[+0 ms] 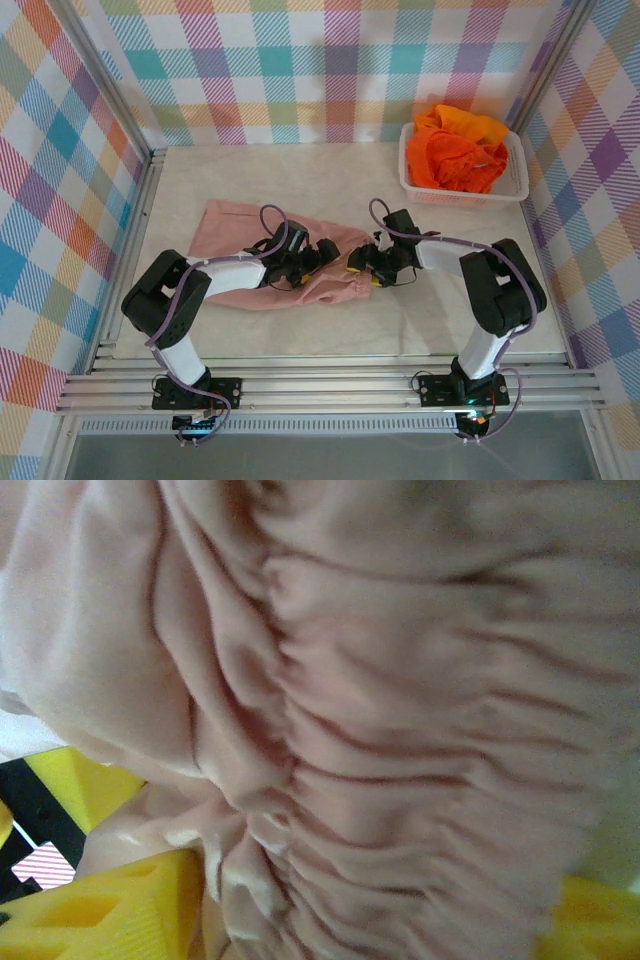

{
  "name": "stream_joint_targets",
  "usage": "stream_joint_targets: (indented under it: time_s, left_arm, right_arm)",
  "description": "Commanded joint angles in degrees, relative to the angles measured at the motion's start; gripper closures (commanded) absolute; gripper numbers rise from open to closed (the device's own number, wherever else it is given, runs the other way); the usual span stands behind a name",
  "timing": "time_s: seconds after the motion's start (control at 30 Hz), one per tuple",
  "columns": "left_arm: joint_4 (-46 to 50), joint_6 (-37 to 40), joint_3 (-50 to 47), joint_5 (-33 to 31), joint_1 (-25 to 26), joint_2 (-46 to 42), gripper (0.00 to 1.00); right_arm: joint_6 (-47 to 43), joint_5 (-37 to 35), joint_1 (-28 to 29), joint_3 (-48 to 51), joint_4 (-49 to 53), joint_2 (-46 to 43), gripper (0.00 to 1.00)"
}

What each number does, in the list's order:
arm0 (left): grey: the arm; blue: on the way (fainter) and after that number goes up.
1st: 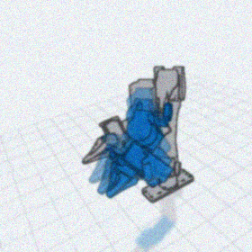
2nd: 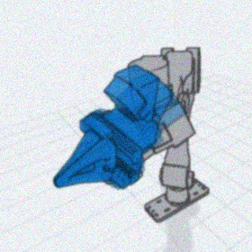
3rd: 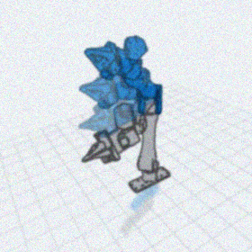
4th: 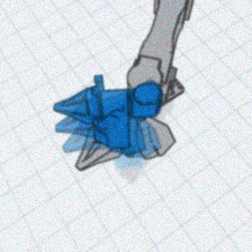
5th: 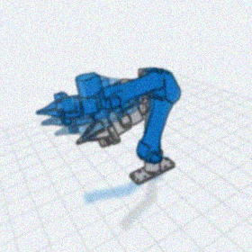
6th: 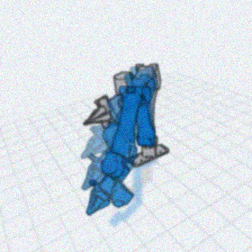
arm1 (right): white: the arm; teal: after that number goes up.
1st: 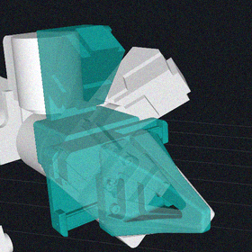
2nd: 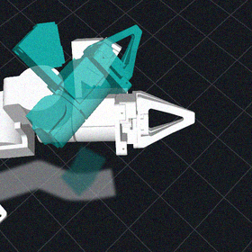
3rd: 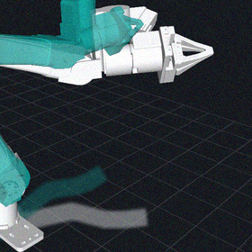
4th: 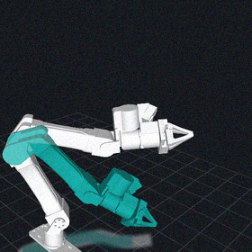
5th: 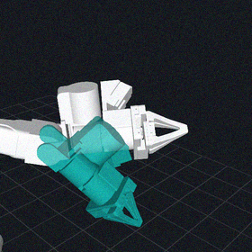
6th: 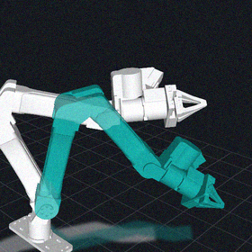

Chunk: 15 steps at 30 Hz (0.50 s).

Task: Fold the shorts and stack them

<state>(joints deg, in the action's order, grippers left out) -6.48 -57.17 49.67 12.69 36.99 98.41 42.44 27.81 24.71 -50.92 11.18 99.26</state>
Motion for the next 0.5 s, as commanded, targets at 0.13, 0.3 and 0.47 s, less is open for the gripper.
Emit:
stream_joint_targets:
  time_s: [0.13, 0.3, 0.47]
  left_arm:
    - [0.0, -0.4, -1.7, -1.2, 0.3, 1.9, 0.0]
    - [-0.7, -1.0, -1.8, -0.8, 0.3, 1.9, 0.0]
    - [0.5, 0.1, -1.6, -2.6, 0.3, -3.9, 0.0]
  right_arm:
    - [2.8, 1.4, 1.9, -1.9, -4.0, 1.7, 0.49]
    - [1.1, 0.1, 2.1, -3.1, -2.1, 2.8, 0.67]
    - [-5.7, -6.1, 2.1, -6.3, 6.6, 1.7, 0.92]
